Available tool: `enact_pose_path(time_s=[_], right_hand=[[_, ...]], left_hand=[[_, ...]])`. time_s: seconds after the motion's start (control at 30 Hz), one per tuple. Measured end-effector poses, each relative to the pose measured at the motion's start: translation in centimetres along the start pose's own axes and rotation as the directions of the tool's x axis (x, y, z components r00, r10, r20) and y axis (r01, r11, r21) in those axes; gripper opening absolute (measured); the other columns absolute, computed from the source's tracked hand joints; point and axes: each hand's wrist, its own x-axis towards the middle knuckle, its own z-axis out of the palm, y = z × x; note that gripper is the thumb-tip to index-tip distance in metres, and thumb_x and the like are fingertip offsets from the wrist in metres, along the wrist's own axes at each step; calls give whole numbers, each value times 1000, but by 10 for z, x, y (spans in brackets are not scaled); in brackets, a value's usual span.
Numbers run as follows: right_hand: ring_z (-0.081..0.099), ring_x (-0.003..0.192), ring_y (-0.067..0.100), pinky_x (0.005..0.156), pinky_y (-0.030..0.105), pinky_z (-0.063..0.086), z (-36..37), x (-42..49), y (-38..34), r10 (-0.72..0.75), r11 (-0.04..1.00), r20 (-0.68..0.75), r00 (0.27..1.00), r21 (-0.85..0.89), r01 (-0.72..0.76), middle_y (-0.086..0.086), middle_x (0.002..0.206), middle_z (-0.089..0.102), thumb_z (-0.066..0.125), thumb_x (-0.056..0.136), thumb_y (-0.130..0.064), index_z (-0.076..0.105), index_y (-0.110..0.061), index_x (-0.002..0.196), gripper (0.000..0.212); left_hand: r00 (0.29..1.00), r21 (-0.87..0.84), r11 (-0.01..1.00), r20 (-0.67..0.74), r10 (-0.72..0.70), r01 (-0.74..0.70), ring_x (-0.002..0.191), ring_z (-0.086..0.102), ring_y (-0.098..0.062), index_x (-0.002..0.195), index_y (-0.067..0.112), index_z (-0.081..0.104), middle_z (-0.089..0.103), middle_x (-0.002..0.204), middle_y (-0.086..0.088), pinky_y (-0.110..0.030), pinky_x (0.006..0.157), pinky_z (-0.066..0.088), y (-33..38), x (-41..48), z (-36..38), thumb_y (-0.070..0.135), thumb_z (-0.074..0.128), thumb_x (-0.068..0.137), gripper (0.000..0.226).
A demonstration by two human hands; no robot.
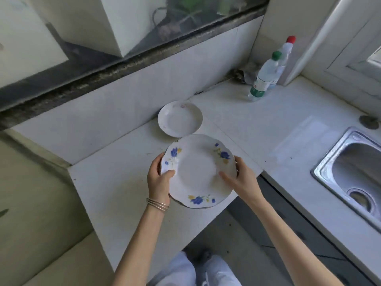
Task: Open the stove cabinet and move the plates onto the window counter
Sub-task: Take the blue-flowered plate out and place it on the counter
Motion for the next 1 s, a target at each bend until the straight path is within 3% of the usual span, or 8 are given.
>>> enact_pose_path(time_s=[0.23,0.33,0.43,0.57,0.67,0.8,0.9,1.0], right_hand=[[53,83,-5,58,3,43,18,68,-16,-22,998,4,1000,52,22,-5,105,60,69,80,-15,49,-13,125,49],[56,80,1,54,14,50,24,100,-23,-5,999,13,1000,54,4,-1,106,61,68,78,-15,51,-16,124,48],[58,87,18,67,31,51,32,133,-27,-8,1000,-6,1000,16,8,2,103,59,69,75,-13,56,-15,117,44],[47,88,14,62,11,38,46,179,-27,7,999,-19,1000,-45,-8,3,106,46,70,76,-14,57,-11,120,46],[46,89,14,56,7,36,60,207,-25,34,996,10,999,-78,-33,3,107,43,69,78,-16,57,-11,121,45],[45,91,15,59,9,37,79,234,-18,66,993,4,998,-99,-65,3,108,42,69,78,-16,56,-10,122,46],[46,91,17,73,27,46,87,246,-14,79,992,-4,997,-99,-79,3,108,43,70,77,-15,56,-8,123,48],[46,87,14,71,24,41,93,255,-11,109,990,-13,994,-92,-110,2,108,42,67,78,-16,56,-10,122,46]], left_hand=[[998,-56,998,-63,9,-13,102,62,-24,119,9,57,64,115,-9,-33,82,53,11,60,10,-13,56,69,55],[997,-60,998,-79,0,-5,94,65,-14,116,13,59,66,109,-3,-29,78,53,16,91,17,-2,57,58,59],[996,-31,1000,-89,-1,-1,96,63,-20,118,10,58,66,109,-6,-34,81,52,19,122,24,-1,56,57,62],[996,0,1000,-83,9,-9,94,63,-22,114,11,59,66,104,-5,-27,74,55,17,164,30,0,54,56,59],[996,41,999,-91,13,-9,97,63,-25,117,6,60,66,110,-11,-33,78,54,10,194,30,-1,52,55,62],[996,101,995,-88,23,-14,97,63,-23,110,15,63,67,106,-6,-36,81,52,1,222,29,1,50,55,58],[996,129,992,-93,10,2,100,62,-25,116,9,60,67,109,-8,-40,85,52,-3,237,29,2,49,55,63],[997,156,988,-77,21,-9,86,63,-18,101,21,64,68,96,2,-33,77,52,-3,246,32,1,47,54,54]])
